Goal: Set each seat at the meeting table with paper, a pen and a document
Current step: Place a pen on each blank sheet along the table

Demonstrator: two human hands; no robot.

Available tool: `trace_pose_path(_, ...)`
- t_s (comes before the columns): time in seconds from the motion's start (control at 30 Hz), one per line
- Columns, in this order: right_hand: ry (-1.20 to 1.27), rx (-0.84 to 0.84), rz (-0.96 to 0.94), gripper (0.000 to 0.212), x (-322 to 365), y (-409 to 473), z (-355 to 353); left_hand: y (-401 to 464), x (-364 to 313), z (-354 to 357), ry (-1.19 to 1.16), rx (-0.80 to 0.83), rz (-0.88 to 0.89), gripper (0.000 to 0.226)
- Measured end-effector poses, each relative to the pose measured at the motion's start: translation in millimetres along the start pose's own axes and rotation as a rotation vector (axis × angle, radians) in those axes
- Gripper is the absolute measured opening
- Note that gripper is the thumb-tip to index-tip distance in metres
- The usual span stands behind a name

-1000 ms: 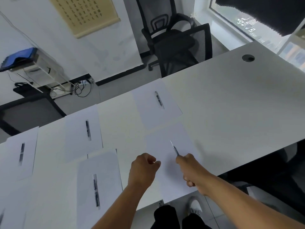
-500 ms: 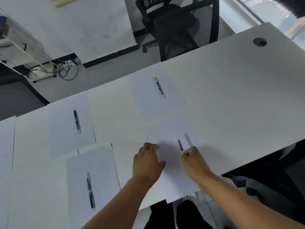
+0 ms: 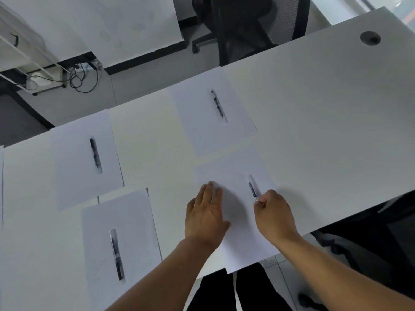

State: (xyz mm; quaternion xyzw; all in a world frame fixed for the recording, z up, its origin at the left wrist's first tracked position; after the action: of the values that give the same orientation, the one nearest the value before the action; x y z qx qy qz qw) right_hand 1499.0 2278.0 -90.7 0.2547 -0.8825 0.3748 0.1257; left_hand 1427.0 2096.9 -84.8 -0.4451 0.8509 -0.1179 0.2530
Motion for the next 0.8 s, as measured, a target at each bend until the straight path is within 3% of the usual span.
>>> trace_pose_path(0.33,-0.14,-0.002,-0.108,0.01,6,10,1,8,-2,2,0.005,-0.004,-0.021,0.101)
trace_pose_path(0.8,-0.11,0.006,-0.07,0.022,5,14,-1,10,-2,3,0.018,0.017,-0.029,0.101)
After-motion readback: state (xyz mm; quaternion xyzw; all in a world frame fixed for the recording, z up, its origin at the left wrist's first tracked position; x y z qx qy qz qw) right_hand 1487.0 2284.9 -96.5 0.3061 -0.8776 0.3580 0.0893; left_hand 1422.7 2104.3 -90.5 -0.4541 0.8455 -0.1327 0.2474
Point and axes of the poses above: each hand's wrist, its own y-axis towards the middle knuckle, its own z-axis out of the palm, x = y × z, the point moved 7 cm from there along y, towards the middle knuckle, and after that the axes turned 8 degrees about z, right-handed, at the moved point
